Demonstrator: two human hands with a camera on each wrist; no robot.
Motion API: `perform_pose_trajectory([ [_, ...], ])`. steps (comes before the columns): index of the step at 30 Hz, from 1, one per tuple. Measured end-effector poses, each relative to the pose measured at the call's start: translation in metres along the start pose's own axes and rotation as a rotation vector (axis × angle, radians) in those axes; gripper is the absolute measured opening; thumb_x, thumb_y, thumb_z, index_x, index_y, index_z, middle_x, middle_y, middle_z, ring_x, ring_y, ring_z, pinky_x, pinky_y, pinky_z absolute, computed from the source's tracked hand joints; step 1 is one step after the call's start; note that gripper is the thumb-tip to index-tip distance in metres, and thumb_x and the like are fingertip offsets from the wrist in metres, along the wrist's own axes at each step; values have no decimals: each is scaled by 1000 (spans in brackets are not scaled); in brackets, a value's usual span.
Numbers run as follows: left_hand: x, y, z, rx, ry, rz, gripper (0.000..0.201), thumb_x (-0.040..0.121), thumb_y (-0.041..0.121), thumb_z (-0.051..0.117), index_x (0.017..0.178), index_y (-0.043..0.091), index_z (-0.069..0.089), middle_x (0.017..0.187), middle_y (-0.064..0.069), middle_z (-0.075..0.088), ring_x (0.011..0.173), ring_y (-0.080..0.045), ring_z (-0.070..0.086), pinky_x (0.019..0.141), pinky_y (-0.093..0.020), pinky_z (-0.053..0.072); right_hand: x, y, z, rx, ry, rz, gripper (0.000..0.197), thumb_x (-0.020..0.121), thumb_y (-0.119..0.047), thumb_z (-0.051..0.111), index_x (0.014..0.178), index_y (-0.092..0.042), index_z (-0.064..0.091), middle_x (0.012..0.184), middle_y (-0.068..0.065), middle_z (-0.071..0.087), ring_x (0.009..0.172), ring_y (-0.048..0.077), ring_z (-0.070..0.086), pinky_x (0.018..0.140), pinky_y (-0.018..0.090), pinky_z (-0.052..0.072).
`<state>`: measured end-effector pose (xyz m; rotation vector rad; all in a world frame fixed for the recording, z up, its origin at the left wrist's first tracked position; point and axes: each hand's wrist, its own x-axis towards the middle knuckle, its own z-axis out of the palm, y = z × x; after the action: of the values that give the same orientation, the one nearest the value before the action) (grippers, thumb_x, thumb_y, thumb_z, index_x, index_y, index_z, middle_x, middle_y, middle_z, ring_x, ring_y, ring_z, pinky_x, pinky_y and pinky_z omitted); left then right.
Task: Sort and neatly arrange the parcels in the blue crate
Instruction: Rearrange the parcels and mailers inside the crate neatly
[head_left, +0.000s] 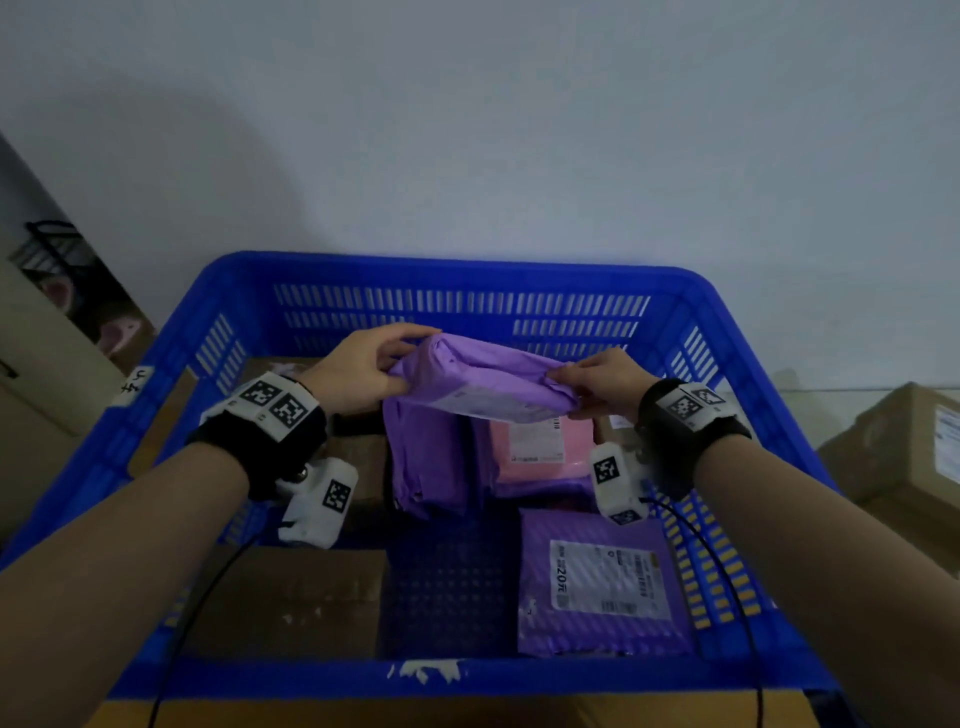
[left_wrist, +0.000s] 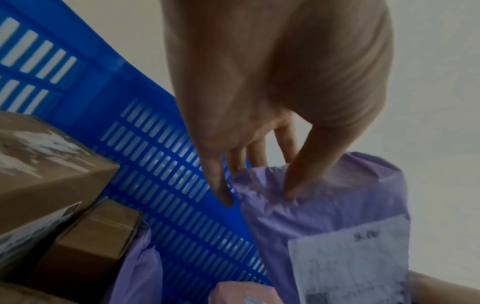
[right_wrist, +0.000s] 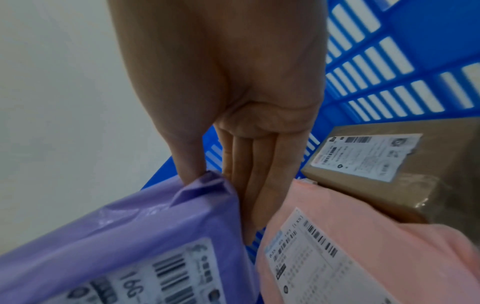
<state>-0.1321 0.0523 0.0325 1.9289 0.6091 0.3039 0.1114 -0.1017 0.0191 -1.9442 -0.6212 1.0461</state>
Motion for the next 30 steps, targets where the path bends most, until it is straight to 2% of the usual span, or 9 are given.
perform_pose_trajectory([
  [3,0,1,2,-30,17,-47,59,59,12,78,106,38,52,88,26,72,86,12,65,74,-6,49,-2,5,-6,18,-4,49,24,83,-17,71,63,-9,60,57,5,44,38,11,48,53,28,57],
  [6,2,2,6,-34,73,-59,72,44,43,89,108,39,55,102,14,69,91,5,66,80,-11,52,0,8,-6,0,-34,87,23,83,-22,72,72,-6,60,64,8,49,37,11,54,54,28,58],
  [10,4,5,14,-3,233,-102,51,77,22,75,124,20,56,99,12,64,84,8,62,73,-5,48,0,9,-5,33,-101,125,26,85,-31,68,92,-7,64,73,12,64,45,14,64,53,24,56],
  [13,5,-1,13,53,324,-187,51,80,29,72,126,14,57,105,3,62,93,-8,59,84,-23,46,2,12,-4,109,-162,112,36,89,-43,59,99,-9,67,77,12,72,69,20,71,70,28,55],
  [16,4,-13,10,-8,386,-268,51,78,37,72,119,7,64,115,-3,67,101,-12,60,95,-28,48,5,17,-1,154,-174,73,38,89,-48,57,96,-13,69,87,8,75,84,21,71,82,32,54],
  [20,-1,-20,10,-184,445,-367,55,80,29,72,128,8,56,121,-3,62,99,-15,60,88,-26,47,4,19,8,182,-141,-26,24,85,-33,67,97,-12,71,97,5,73,94,19,65,85,30,50],
  [22,-2,-26,10,-240,411,-394,57,79,28,73,131,17,53,123,-5,62,98,-18,62,86,-30,53,2,19,11,203,-138,-65,16,86,-24,68,98,-14,71,98,2,71,96,17,63,86,30,49],
  [25,-7,-27,13,-298,312,-484,44,81,25,71,122,20,56,109,-7,66,74,-15,62,54,-22,51,-1,21,15,221,-176,-72,20,87,-21,67,106,-27,67,107,0,70,98,19,62,91,35,47],
  [30,-15,-25,20,-329,152,-543,31,77,9,73,106,9,61,117,-16,66,98,-28,65,79,-36,57,-2,25,20,280,-184,-119,40,85,-12,67,122,-26,60,112,8,69,90,20,66,90,40,50],
])
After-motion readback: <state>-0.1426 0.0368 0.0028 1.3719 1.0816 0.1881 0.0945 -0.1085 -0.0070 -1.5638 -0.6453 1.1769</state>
